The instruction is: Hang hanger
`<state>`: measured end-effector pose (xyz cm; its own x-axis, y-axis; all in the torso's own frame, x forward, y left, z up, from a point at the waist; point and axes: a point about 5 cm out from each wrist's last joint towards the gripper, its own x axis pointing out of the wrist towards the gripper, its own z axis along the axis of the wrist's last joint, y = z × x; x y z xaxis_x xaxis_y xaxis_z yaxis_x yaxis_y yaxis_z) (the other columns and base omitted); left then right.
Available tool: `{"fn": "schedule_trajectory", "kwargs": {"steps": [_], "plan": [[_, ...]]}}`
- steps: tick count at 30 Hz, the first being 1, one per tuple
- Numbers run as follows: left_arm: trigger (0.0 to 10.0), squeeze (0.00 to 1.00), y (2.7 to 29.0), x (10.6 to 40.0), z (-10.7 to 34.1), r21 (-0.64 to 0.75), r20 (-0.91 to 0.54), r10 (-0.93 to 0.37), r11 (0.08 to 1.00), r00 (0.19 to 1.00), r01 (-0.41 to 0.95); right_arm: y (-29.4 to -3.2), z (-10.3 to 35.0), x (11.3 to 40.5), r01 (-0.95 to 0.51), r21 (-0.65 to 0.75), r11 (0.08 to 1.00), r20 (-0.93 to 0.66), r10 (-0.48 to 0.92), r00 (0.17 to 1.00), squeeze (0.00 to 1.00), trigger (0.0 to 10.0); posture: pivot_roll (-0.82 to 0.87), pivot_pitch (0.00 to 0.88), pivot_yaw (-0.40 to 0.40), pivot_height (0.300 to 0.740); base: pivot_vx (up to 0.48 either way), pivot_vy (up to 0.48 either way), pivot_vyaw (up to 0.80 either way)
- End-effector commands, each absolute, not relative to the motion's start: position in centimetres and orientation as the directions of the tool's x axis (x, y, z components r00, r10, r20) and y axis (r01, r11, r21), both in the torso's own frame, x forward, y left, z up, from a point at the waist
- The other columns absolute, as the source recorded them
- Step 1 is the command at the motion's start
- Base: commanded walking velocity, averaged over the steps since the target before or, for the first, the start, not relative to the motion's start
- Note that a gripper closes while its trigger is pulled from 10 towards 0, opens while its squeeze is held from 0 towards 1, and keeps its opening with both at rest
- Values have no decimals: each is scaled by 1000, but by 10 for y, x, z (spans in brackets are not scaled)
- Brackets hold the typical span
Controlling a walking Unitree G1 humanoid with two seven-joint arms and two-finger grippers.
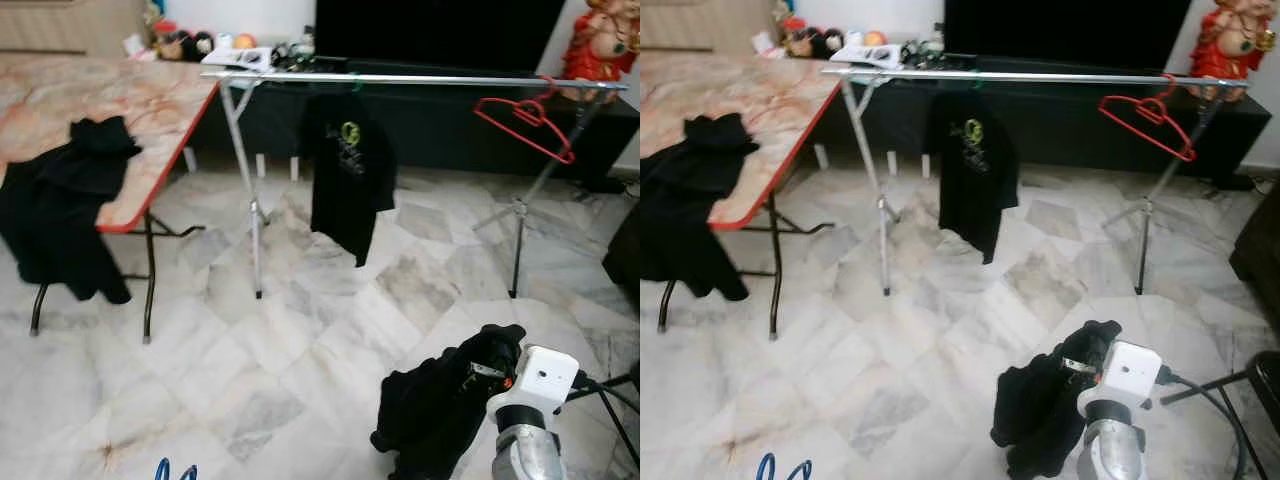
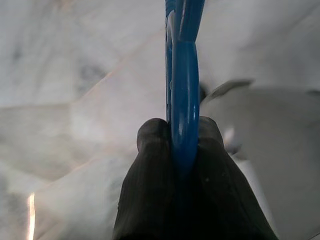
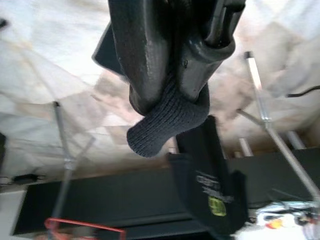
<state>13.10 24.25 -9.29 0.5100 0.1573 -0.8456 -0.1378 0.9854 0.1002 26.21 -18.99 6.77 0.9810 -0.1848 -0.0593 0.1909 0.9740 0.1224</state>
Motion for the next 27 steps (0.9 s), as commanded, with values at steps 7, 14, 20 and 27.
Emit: {"fn": "schedule_trajectory", "kwargs": {"steps": [7, 14, 20, 27], "plan": [[10000, 0, 237, 127, -96, 91, -860, 148, 986, 488, -138, -200, 76, 263, 211, 102, 972, -23, -210, 977, 0, 10000, -6, 110, -27, 721, 0, 441, 0], [10000, 0, 237, 127, -96, 90, -860, 149, 986, 489, -143, -197, 76, 264, 199, 92, 976, -20, -198, 980, 0, 10000, -4, 107, -27, 721, 0, 440, 0], [10000, 0, 237, 127, -96, 87, -859, 147, 986, 490, -144, -197, 78, 266, 184, 68, 981, -17, -183, 983, 0, 10000, -6, 101, -33, 721, 0, 441, 0], [10000, 0, 238, 128, -95, 83, -856, 146, 986, 495, -146, -195, 78, 267, 178, 65, 982, -13, -178, 984, 0, 10000, -6, 98, -35, 721, 0, 441, 0]]}}
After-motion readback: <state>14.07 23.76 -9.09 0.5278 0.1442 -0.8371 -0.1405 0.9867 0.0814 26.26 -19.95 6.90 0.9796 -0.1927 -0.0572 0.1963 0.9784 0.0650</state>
